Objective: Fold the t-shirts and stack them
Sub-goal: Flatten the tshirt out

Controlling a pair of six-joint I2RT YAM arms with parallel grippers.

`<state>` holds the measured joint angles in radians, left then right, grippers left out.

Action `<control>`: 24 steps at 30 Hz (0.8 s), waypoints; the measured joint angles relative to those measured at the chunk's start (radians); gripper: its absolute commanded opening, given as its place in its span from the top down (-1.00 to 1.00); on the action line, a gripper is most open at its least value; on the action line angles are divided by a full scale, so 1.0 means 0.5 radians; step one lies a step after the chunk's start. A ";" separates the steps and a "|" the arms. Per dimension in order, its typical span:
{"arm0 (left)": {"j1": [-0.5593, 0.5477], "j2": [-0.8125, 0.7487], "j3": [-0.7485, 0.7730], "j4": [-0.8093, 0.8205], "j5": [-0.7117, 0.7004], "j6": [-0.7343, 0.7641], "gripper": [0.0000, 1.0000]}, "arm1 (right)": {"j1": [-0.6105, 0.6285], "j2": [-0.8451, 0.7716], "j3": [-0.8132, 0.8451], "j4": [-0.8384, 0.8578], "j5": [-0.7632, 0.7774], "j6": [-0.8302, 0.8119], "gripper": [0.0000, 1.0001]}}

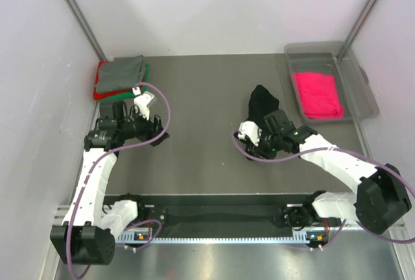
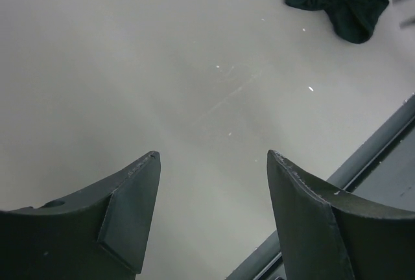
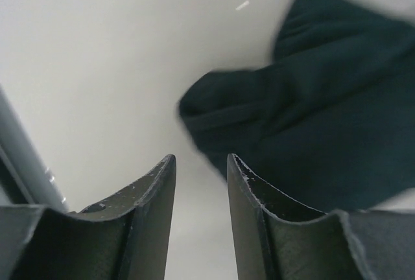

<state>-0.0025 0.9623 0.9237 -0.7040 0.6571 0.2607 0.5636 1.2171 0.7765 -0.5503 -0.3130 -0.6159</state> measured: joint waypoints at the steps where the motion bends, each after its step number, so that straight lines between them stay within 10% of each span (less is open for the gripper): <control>1: 0.016 0.000 0.000 0.001 0.002 0.000 -0.43 | 0.010 0.011 -0.027 -0.024 -0.008 -0.019 0.21; 13: 0.094 -0.001 -0.027 0.002 0.017 -0.002 -0.44 | 0.043 0.366 0.000 -0.009 -0.007 -0.078 -0.06; 16: 0.101 -0.001 -0.038 0.001 0.017 -0.002 -0.44 | 0.049 0.465 0.030 0.022 -0.002 -0.080 0.45; 17: 0.101 -0.001 -0.040 0.002 0.017 -0.002 -0.44 | 0.050 0.484 0.039 0.030 0.004 -0.083 0.99; 24: 0.108 -0.002 -0.046 0.004 0.017 -0.002 -0.43 | 0.172 0.387 0.268 -0.006 0.264 -0.082 1.00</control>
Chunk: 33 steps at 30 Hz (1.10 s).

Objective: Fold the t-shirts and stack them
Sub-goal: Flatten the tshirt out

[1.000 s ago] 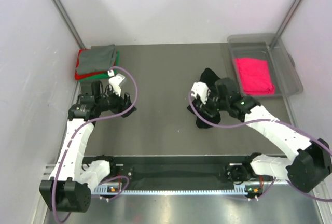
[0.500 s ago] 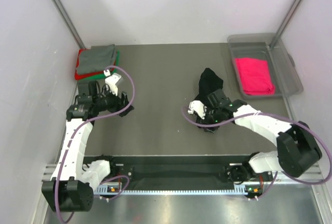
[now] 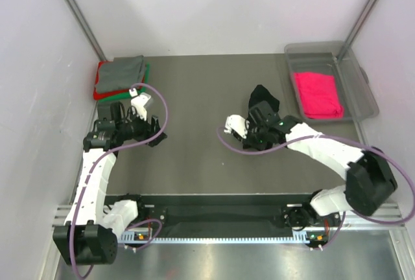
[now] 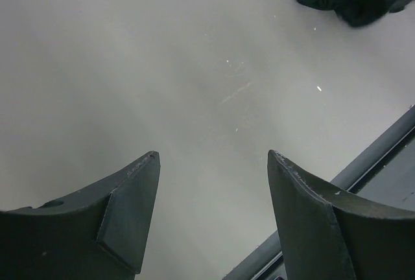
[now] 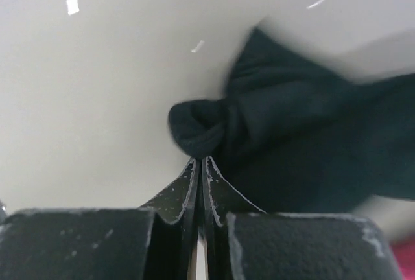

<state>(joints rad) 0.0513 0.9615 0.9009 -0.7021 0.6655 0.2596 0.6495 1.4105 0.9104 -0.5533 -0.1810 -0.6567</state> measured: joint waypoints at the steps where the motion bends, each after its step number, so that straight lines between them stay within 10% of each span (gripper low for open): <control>1: 0.001 -0.003 -0.004 0.002 -0.001 -0.005 -0.43 | 0.048 -0.067 0.082 -0.038 0.063 -0.017 1.00; 16: 0.130 -0.092 -0.007 0.041 -0.025 -0.105 -0.44 | 0.329 0.303 2.483 -0.406 0.265 -0.406 1.00; 26: 0.151 -0.127 -0.025 0.026 0.021 -0.083 -0.46 | 0.239 0.244 2.078 -0.163 0.524 -0.649 1.00; 33: -0.145 0.179 -0.022 -0.073 -0.119 0.037 -0.42 | -0.289 -0.006 1.515 -0.035 0.601 -0.603 1.00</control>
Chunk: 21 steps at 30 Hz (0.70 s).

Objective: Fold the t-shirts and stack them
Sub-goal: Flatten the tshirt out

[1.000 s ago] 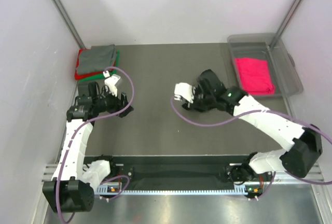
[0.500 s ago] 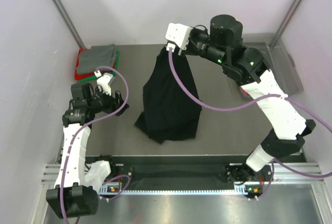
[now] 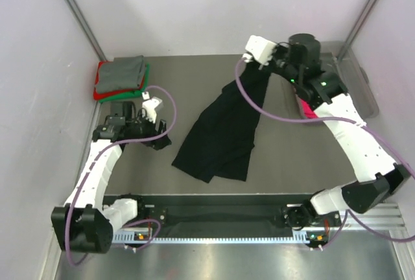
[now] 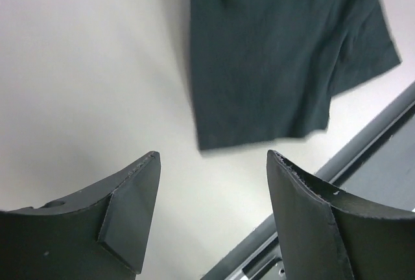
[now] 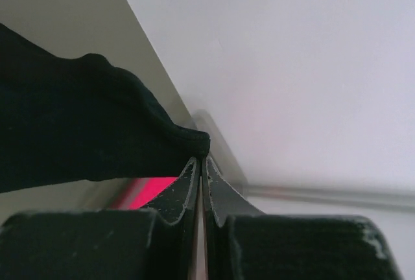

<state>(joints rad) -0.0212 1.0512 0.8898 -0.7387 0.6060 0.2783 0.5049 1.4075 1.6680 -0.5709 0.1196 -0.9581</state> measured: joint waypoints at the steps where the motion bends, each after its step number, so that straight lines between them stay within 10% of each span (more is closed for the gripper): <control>1: -0.045 0.034 0.001 -0.006 -0.023 0.011 -0.40 | -0.064 -0.031 -0.040 0.011 -0.007 0.014 1.00; 21: -0.455 1.514 0.882 -0.089 -0.296 0.039 -0.25 | -0.216 -0.507 -0.616 0.119 -0.079 0.287 1.00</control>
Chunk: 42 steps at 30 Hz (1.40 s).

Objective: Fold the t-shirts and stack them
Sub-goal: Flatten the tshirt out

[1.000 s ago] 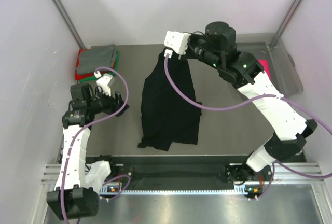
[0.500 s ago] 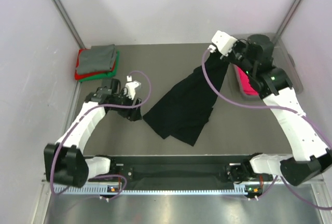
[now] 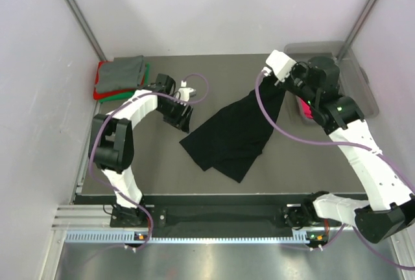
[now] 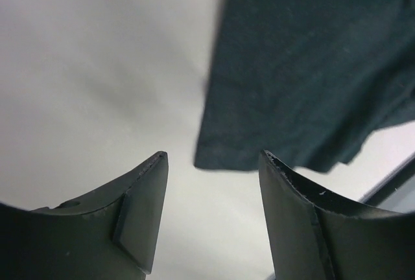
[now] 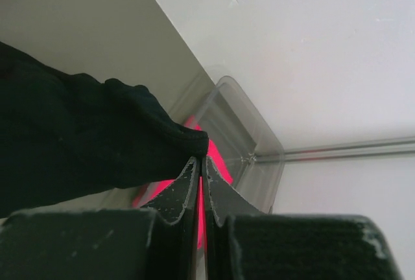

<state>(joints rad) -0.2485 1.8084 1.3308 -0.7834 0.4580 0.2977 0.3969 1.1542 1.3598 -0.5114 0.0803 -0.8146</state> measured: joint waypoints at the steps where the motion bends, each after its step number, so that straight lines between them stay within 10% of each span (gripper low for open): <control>1: 0.000 0.041 0.029 -0.006 -0.008 0.000 -0.26 | 0.000 -0.005 -0.012 0.005 -0.005 0.008 1.00; 12: 0.012 0.148 0.066 -0.006 -0.061 -0.050 -0.27 | -0.089 0.054 -0.138 0.157 0.153 0.110 1.00; 26: -0.384 -0.374 -0.047 -0.056 0.183 0.098 -0.34 | -0.034 0.455 1.271 0.179 -0.066 0.134 1.00; 42: 0.128 -0.685 -0.359 0.132 0.281 -0.127 -0.40 | 0.917 0.860 1.709 0.436 0.059 -0.428 1.00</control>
<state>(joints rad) -0.1844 1.4658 1.1515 -0.7174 0.5983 0.2340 0.8555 1.5841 2.2143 -0.2932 0.1097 -1.0286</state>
